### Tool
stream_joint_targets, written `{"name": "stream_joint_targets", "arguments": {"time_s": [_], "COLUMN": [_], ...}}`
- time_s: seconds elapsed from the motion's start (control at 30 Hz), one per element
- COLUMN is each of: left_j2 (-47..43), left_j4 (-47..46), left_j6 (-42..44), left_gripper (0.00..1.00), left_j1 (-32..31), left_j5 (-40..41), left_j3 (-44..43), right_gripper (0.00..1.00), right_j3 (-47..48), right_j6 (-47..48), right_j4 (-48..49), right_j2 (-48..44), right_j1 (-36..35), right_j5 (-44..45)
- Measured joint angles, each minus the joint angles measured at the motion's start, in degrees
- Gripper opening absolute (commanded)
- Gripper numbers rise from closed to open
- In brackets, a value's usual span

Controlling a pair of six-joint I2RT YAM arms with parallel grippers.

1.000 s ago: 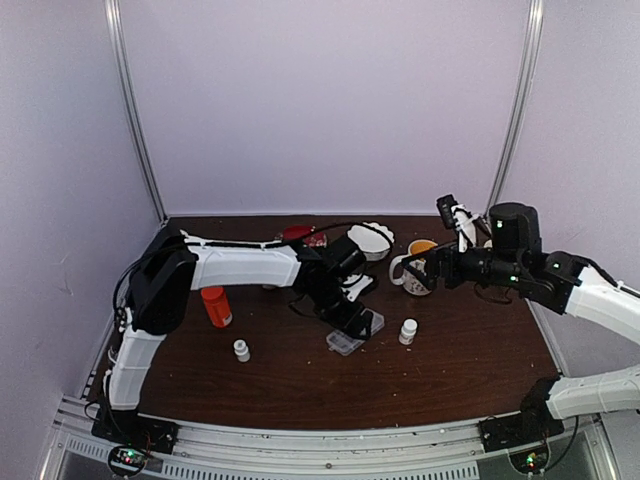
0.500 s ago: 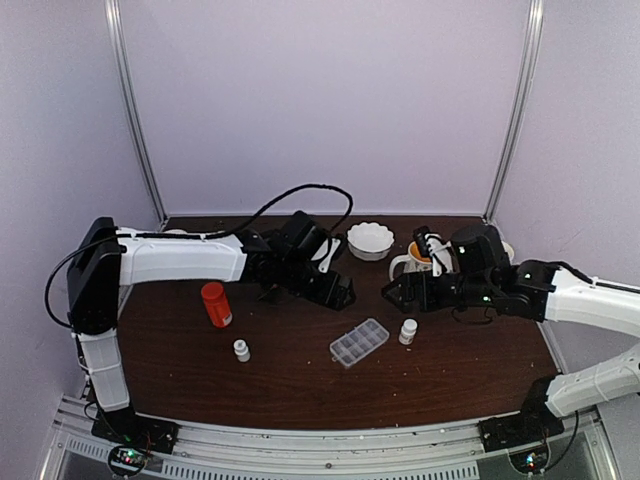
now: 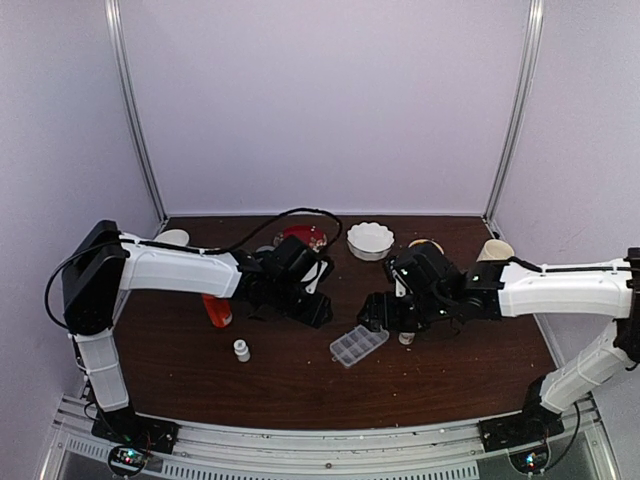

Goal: Sort the pills into containers
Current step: Rotate the pill container at the center of the board.

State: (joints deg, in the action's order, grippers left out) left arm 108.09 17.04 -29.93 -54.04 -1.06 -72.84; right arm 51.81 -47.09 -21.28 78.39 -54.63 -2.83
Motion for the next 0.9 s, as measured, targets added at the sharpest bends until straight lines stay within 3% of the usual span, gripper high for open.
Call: {"name": "stream_joint_targets", "arguments": {"time_s": [0.1, 0.17, 0.4, 0.67, 0.9], "left_j2": [0.00, 0.00, 1.66, 4.07, 6.95], "left_j4": [-0.09, -0.04, 0.39, 1.92, 3.26], "left_j6": [1.09, 1.99, 5.01, 6.73, 8.00], "left_gripper": [0.34, 0.31, 0.29, 0.26, 0.24], "left_j1": [0.98, 1.79, 2.71, 2.60, 2.60], "left_j5": [-1.73, -3.26, -10.91, -16.85, -20.00], "left_j3": [0.00, 0.00, 0.00, 0.46, -0.04], "right_gripper": [0.46, 0.42, 0.35, 0.17, 0.21], "right_j3": [4.26, 6.34, 3.98, -0.52, 3.65], "right_j6": [0.48, 0.07, 1.70, 3.63, 5.79], "right_j4": [-0.02, 0.07, -1.46, -3.02, -3.37], "right_j2": [5.90, 9.25, 10.49, 11.28, 18.40], "right_j1": [0.00, 0.00, 0.00, 0.00, 0.11], "right_j5": [-1.38, -2.78, -4.07, -4.13, -2.01]}}
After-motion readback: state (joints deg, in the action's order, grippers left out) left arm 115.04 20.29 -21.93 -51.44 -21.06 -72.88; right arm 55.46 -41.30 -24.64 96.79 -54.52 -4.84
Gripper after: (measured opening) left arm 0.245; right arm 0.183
